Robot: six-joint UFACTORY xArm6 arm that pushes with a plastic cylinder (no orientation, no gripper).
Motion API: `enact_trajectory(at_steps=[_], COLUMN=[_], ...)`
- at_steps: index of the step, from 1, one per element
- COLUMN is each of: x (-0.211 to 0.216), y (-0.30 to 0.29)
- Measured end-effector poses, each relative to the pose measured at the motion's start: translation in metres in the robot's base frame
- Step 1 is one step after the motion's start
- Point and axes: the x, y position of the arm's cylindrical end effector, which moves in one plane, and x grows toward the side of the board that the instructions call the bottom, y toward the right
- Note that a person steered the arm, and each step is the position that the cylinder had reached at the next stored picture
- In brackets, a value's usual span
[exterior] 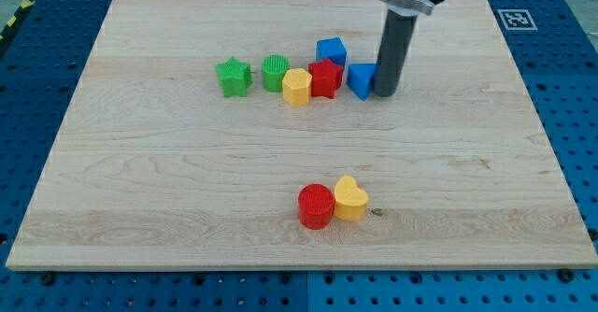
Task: Push the cube into the green circle
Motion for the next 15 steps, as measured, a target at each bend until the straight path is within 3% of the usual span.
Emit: enact_trajectory(at_steps=[3,5,6,8,15], x=[-0.011,-0.013,-0.035,-0.087,-0.103], y=[-0.055,0.006,0.027,-0.027,-0.156])
